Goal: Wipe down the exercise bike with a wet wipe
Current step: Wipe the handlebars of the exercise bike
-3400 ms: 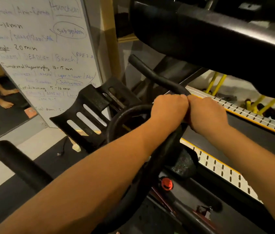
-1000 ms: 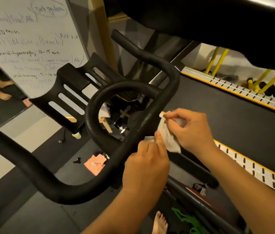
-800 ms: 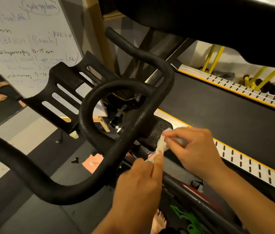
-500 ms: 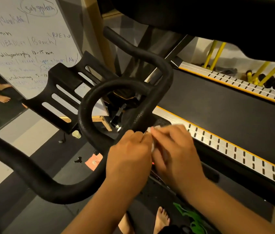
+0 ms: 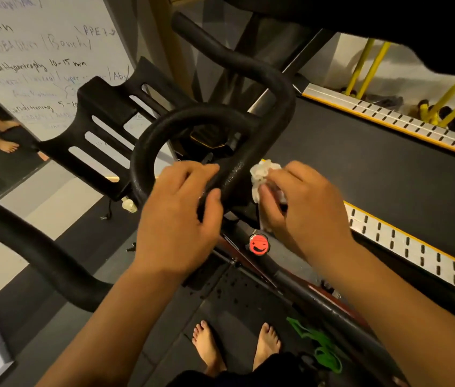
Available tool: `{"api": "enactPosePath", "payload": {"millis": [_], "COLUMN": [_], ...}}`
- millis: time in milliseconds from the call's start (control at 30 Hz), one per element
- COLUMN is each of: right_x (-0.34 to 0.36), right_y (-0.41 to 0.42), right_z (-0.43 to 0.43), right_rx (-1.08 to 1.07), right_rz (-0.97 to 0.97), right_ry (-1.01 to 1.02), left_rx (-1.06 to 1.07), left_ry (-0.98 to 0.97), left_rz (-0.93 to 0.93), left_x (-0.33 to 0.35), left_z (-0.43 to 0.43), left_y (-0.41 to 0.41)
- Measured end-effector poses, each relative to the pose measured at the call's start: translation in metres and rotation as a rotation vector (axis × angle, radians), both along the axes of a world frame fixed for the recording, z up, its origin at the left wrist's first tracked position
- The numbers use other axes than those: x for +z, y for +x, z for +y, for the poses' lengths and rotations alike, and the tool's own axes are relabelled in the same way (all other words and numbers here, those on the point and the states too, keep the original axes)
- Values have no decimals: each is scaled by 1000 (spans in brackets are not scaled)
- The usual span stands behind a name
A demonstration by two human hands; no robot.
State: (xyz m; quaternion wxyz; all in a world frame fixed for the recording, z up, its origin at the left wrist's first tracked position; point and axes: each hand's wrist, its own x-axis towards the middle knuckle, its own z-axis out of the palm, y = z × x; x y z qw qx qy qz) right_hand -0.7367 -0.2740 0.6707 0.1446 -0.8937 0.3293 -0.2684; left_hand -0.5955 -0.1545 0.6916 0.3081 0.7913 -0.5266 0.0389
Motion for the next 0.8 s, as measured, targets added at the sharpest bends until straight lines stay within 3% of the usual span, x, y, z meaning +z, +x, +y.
{"api": "enactPosePath", "payload": {"millis": [233,467,600,700,800], "right_x": [7,12,38,20,-2], "right_y": [6,-30,-18,2,-9], "right_z": [-4,34,-17,-29,10], "right_rx": [19,307,113,11,104], "right_rz": [23,77,-171,-65,-5], "right_ry": [63,168,123,86,31], "left_rx": [-38,-35,-22,-23,-15], "left_ry": [69,78,74,67,73], "left_rz": [-2,-10,-12,-8,-1], "left_x": [0,2,2,0,2], "left_z": [-5,-6,-8,-6,-7], "left_y": [-1,-2,-2,-2,-1]}}
